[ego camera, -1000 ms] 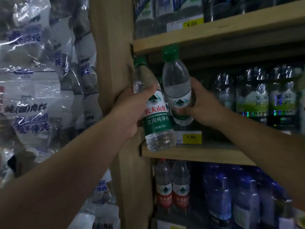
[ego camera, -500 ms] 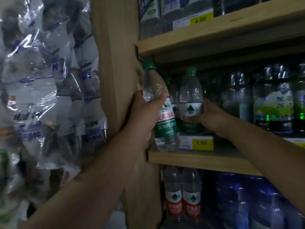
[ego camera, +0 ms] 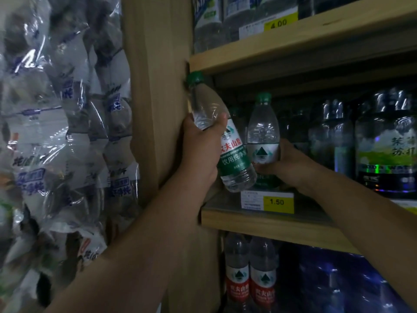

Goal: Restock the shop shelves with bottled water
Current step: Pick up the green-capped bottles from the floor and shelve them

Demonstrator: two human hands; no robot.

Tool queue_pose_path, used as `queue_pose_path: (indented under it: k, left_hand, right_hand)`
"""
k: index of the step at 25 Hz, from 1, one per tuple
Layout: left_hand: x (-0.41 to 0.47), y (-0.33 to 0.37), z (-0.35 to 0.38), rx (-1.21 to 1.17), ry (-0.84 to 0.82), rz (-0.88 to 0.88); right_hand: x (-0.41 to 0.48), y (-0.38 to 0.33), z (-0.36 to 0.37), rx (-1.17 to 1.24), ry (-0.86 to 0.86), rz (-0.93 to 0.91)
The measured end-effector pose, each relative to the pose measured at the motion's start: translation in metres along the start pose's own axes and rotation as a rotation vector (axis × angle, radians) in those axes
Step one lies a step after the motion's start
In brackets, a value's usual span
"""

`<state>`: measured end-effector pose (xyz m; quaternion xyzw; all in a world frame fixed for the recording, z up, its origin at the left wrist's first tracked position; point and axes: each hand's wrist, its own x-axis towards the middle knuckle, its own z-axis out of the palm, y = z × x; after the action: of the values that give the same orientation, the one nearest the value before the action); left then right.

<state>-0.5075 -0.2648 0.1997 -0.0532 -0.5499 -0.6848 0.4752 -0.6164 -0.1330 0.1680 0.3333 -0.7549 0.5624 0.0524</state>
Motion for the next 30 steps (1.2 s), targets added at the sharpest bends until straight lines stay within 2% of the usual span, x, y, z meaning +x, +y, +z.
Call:
queue_pose_path:
  k: [3, 6, 10, 13, 16, 20, 26, 28, 30]
  left_hand:
    - [0.000, -0.008, 0.000, 0.090, -0.003, 0.147]
    - [0.001, -0.014, -0.002, 0.179, -0.052, 0.194]
    - [0.008, -0.023, 0.000, 0.202, -0.098, 0.133]
    - [0.012, -0.043, 0.000, 0.335, -0.158, 0.069]
    - [0.015, -0.054, -0.003, 0.327, -0.118, 0.003]
    - [0.017, -0.055, -0.004, 0.360, -0.166, -0.033]
    - [0.008, -0.058, -0.014, 0.498, -0.144, -0.021]
    - [-0.001, -0.058, -0.020, 0.628, -0.152, -0.010]
    - [-0.011, -0.060, -0.026, 0.798, -0.152, 0.072]
  right_hand:
    - [-0.001, 0.001, 0.001, 0.028, -0.002, -0.006]
    - [-0.002, 0.000, 0.000, 0.040, -0.010, 0.002]
    - [-0.002, -0.001, 0.001, 0.035, -0.008, 0.002]
    - [-0.002, -0.002, 0.002, 0.043, -0.009, 0.009]
    - [-0.003, -0.003, 0.002, 0.029, -0.014, 0.014]
    - [-0.004, -0.002, 0.001, 0.045, -0.022, 0.019]
    - [-0.008, -0.005, 0.000, 0.045, -0.008, 0.022]
    - [-0.009, -0.006, 0.001, 0.024, 0.007, 0.019]
    - [-0.010, -0.006, 0.001, 0.012, 0.031, 0.021]
